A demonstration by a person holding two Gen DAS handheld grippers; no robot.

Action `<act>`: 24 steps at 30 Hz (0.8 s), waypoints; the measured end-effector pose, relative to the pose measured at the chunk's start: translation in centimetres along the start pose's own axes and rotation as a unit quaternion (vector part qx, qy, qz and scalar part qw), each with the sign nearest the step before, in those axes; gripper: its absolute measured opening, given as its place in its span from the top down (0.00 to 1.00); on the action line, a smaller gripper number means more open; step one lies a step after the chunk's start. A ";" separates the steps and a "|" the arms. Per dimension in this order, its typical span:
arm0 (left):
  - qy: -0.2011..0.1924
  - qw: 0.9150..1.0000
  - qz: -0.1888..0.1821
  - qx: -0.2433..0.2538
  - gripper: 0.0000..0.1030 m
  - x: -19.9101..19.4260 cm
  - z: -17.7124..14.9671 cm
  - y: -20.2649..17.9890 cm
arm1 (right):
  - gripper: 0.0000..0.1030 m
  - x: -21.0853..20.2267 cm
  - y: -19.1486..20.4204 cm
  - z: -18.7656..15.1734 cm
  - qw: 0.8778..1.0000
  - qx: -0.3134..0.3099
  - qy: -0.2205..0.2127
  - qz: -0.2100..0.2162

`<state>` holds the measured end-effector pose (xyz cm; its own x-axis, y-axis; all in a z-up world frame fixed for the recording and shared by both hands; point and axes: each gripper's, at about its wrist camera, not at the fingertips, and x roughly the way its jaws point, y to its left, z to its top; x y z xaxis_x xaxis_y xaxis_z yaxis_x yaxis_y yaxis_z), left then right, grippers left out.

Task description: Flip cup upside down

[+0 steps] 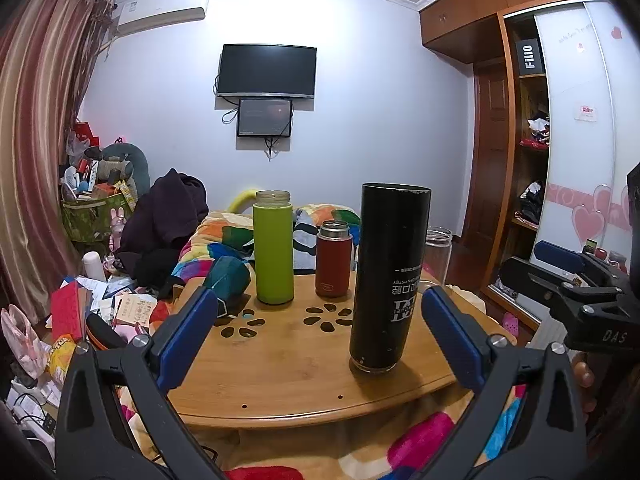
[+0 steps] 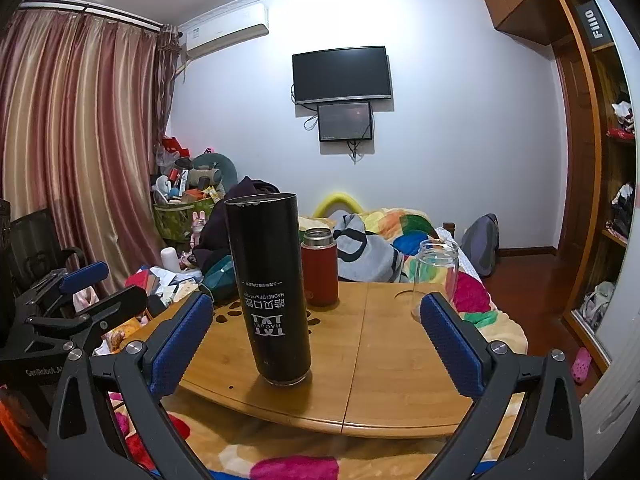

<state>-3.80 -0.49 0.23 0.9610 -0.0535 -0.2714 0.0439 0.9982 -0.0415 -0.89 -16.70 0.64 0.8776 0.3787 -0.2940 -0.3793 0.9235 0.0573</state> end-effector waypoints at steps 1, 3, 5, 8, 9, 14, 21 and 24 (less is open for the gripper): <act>-0.001 1.000 0.000 0.001 0.00 0.0 0.0 0.0 | 0.00 0.0 0.0 0.0 1.000 -0.001 0.000 0.000; -0.002 1.000 -0.001 0.003 0.00 -0.1 -0.1 -0.1 | 0.00 -0.1 0.1 0.0 1.000 -0.003 -0.002 -0.001; -0.003 1.000 -0.003 0.004 0.00 -0.1 -0.1 -0.1 | 0.00 -0.1 0.1 0.0 1.000 -0.003 -0.002 0.000; -0.002 1.000 -0.004 0.005 0.00 -0.1 -0.1 -0.2 | 0.00 -0.2 0.2 0.1 1.000 -0.005 -0.004 0.000; -0.002 1.000 -0.004 0.006 0.00 -0.1 -0.1 -0.2 | 0.00 -0.2 0.2 0.1 1.000 -0.006 -0.005 0.000; -0.004 1.000 -0.001 0.007 0.00 -0.1 -0.2 -0.3 | 0.00 -0.4 0.2 0.1 1.000 -0.004 -0.008 -0.001; -0.006 1.000 0.002 0.005 0.00 -0.2 -0.1 -0.1 | 0.00 -0.2 0.0 0.1 1.000 -0.001 -0.005 -0.001; -0.006 1.000 0.003 0.008 0.00 -0.1 -0.1 -0.2 | 0.00 -0.2 -0.1 0.1 1.000 0.000 -0.005 0.000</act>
<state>-3.97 -0.70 0.18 0.9647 -0.0476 -0.2590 0.0425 0.9988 -0.0252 -1.03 -16.84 0.82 0.8807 0.3785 -0.2849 -0.3783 0.9239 0.0578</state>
